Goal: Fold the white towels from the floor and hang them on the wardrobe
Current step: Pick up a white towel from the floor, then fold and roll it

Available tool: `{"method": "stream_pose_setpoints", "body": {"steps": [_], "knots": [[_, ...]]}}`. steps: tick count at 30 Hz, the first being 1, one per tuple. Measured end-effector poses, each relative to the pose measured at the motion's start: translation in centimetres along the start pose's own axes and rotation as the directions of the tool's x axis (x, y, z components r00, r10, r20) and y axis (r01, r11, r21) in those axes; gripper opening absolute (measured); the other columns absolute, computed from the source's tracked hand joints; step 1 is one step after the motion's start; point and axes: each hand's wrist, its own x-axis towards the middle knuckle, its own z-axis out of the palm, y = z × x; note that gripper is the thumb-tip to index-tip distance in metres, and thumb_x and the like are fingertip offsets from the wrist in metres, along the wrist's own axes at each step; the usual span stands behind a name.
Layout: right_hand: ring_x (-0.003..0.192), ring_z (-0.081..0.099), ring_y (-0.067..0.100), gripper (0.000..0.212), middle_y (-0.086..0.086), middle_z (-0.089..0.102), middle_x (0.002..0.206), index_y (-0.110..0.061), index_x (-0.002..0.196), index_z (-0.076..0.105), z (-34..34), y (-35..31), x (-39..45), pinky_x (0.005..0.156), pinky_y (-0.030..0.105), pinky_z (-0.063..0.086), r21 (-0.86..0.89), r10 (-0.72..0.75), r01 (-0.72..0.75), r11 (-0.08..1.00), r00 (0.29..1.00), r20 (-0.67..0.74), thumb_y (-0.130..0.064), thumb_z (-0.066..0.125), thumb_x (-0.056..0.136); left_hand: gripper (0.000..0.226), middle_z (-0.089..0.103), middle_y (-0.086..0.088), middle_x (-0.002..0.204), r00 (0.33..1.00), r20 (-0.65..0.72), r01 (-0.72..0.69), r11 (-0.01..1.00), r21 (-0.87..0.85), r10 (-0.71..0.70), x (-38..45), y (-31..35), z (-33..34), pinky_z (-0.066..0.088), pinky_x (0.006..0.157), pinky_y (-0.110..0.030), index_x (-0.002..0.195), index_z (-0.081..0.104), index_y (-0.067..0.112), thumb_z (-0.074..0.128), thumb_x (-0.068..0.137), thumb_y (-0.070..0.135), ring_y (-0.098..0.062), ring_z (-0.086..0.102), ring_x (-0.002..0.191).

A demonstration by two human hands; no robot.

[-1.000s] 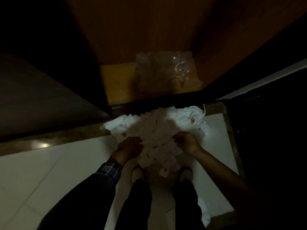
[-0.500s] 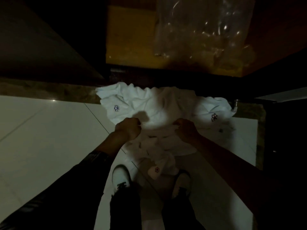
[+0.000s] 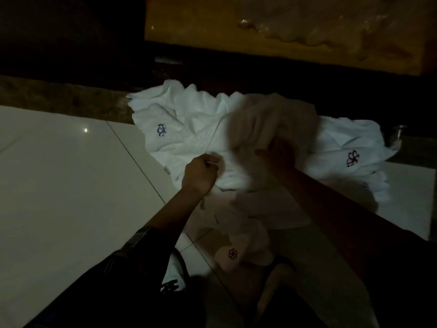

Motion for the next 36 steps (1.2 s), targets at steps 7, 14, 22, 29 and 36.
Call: {"method": "stream_pose_setpoints", "body": {"steps": [7, 14, 22, 29, 36], "knots": [[0.133, 0.037, 0.034, 0.069, 0.022, 0.040, 0.144, 0.005, 0.141, 0.035, -1.1, -1.0, -5.0, 0.104, 0.032, 0.025, 0.043, -0.194, 0.194, 0.980, 0.981, 0.001, -0.015, 0.069, 0.085, 0.036, 0.062, -0.003, 0.118, 0.989, -0.065, -0.131, 0.991, 0.028, 0.132, -2.9, 1.2, -0.5, 0.039, 0.075, -0.015, 0.123, 0.058, 0.017, 0.056, 0.089, 0.006, -0.009, 0.056, 0.095], [0.121, 0.050, 0.036, 0.048, 0.026, 0.054, 0.129, 0.009, 0.131, 0.047, -9.5, -6.5, -12.6, 0.088, 0.009, 0.024, 0.103, -0.430, 0.431, 0.896, 0.902, -0.029, -0.003, 0.064, 0.088, 0.056, 0.050, -0.008, 0.135, 0.944, -0.057, -0.321, 0.945, 0.071, 0.325, -8.9, 8.1, -6.5, 0.036, 0.083, -0.013, 0.137, 0.044, 0.010, 0.064, 0.084, 0.004, -0.019, 0.051, 0.120], [0.099, 0.062, 0.020, 0.030, 0.018, 0.069, 0.105, 0.004, 0.111, 0.066, -26.1, -18.5, -20.7, 0.089, 0.020, 0.043, 0.116, -0.731, 0.737, 0.666, 0.676, -0.099, -0.009, 0.061, 0.084, 0.105, 0.043, -0.017, 0.141, 0.762, 0.013, -0.635, 0.742, 0.217, 0.648, -20.5, 21.4, -18.6, 0.038, 0.105, -0.039, 0.145, 0.030, 0.005, 0.086, 0.061, 0.028, -0.034, 0.041, 0.130], [0.092, 0.054, 0.013, 0.017, -0.004, 0.063, 0.100, -0.008, 0.099, 0.065, -42.0, -26.4, -29.9, 0.077, 0.025, 0.042, -0.001, -0.850, 0.865, 0.502, 0.493, -0.185, -0.014, 0.066, 0.083, 0.053, 0.065, -0.004, 0.112, 0.767, 0.286, -0.640, 0.710, 0.293, 0.574, -33.7, 34.5, -28.5, 0.045, 0.072, -0.022, 0.123, 0.056, 0.015, 0.077, 0.077, 0.032, -0.015, 0.061, 0.092], [0.052, 0.039, 0.028, 0.020, 0.013, 0.042, 0.063, -0.013, 0.066, 0.033, -54.7, -32.0, -38.2, 0.041, 0.038, 0.036, -0.151, -0.791, 0.847, 0.510, 0.393, -0.469, -0.010, 0.045, 0.081, 0.059, 0.065, 0.010, 0.073, 0.806, 0.456, -0.435, 0.900, 0.022, 0.378, -46.3, 42.8, -35.5, 0.047, 0.062, -0.017, 0.094, 0.063, 0.016, 0.044, 0.078, 0.069, -0.006, 0.063, 0.070]]}}
